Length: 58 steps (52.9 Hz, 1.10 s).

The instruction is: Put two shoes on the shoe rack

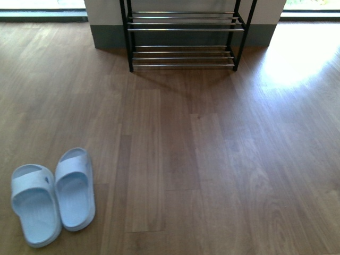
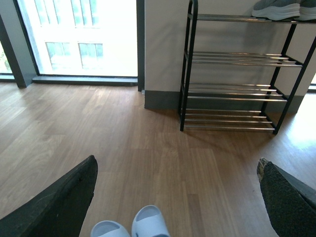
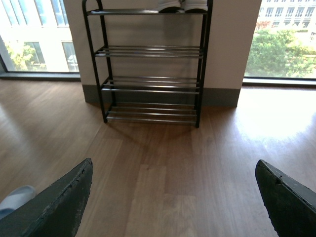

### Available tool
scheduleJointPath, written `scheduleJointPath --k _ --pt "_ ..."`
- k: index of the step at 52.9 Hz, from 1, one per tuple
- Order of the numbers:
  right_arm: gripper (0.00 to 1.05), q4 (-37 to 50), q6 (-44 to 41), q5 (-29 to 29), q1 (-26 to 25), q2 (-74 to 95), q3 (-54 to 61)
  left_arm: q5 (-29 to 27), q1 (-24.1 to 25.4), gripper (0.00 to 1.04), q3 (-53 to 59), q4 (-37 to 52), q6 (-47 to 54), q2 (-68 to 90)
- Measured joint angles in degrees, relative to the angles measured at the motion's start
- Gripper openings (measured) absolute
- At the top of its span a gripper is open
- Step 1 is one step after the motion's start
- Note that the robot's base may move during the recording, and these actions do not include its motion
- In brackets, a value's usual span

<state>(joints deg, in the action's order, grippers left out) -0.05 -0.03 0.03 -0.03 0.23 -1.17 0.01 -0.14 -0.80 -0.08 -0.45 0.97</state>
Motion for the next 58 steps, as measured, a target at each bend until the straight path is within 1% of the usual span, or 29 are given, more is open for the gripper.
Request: scheduleJointPath --k 58 --pt "0.96 0.0 0.0 0.0 0.0 0.0 0.0 0.0 0.0 0.95 0.0 0.1 0.0 0.0"
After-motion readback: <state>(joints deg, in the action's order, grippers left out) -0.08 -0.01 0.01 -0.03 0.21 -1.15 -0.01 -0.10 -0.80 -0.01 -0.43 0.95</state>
